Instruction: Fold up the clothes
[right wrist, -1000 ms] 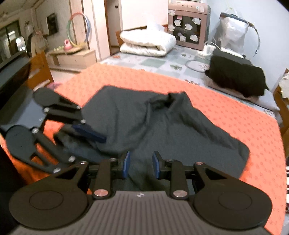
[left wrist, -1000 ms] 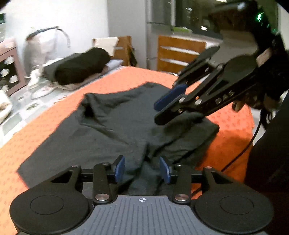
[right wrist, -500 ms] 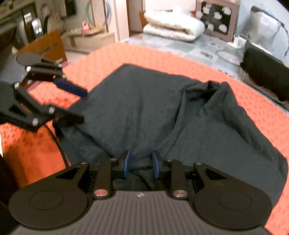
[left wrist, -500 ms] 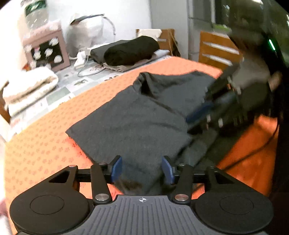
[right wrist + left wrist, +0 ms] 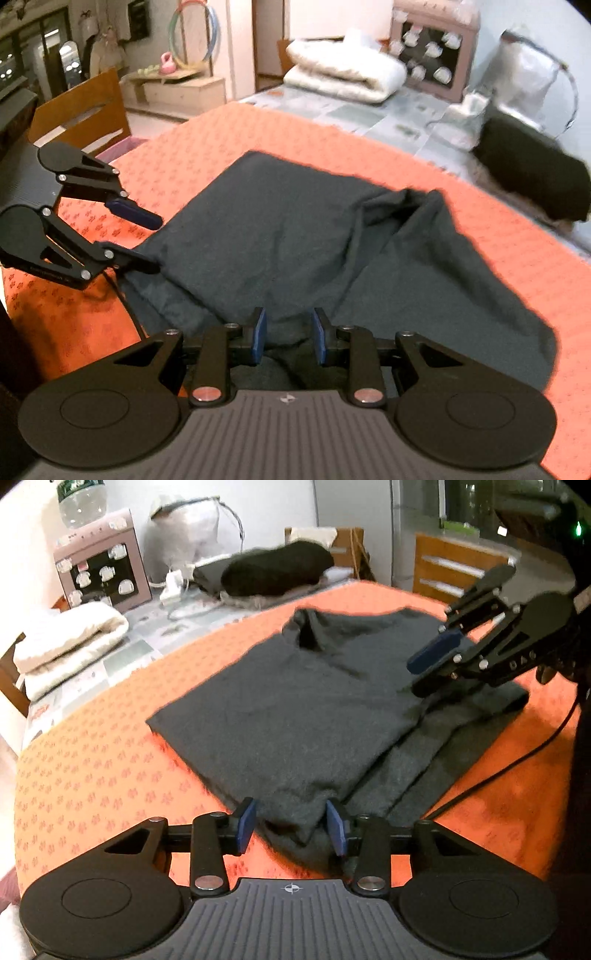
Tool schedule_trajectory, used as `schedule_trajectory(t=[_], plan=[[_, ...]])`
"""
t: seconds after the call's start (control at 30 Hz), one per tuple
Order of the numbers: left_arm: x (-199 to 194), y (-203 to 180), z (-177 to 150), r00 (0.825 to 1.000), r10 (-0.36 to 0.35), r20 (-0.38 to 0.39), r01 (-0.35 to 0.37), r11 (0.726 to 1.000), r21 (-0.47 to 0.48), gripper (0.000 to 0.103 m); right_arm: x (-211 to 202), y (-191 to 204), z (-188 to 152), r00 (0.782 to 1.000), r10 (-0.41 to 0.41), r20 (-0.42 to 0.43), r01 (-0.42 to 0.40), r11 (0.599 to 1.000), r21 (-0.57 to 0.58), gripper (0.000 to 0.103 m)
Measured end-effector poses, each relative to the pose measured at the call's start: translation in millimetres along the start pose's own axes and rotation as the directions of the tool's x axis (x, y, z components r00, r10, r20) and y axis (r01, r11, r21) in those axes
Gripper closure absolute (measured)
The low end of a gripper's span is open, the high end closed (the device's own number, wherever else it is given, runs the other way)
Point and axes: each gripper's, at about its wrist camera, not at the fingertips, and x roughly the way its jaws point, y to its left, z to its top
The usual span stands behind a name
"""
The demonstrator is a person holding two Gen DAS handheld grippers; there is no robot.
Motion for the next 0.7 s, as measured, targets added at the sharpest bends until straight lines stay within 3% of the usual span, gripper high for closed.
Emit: schedule_trajectory(t=[0.17,0.27,0.43,0.7], plan=[[-6.5,9.1,15.3,0.999,0.005,0.046,-0.003,0.999,-0.043,0.054,-0.8,-25.1,-24.8,0.998,-0.043,-0.047,0.046,0.996,0.08,0.072],[-3.6,20.5,26.3,0.998,0.016,0.057,-0.011,0.997,-0.078,0.054,3.6,-41.1,-36.5,0.997,-0.004,-0.078,0.013,0.993,0.119,0.071],[9.7,32.8,47.7,0.998,0.008,0.068,-0.002,0.997,-0.082,0.054,-15.4,-57.8,-11.9,1.0,-0.031,-0.001,0.031,0.993,0.113,0.07],[49.7,13.8,84.6,0.991,-0.091,0.1,0.095,0.995,-0.04,0.055,-11.5,-90.8,51.2,0.993,-0.076,0.093,0.071,0.996,0.054,0.071]])
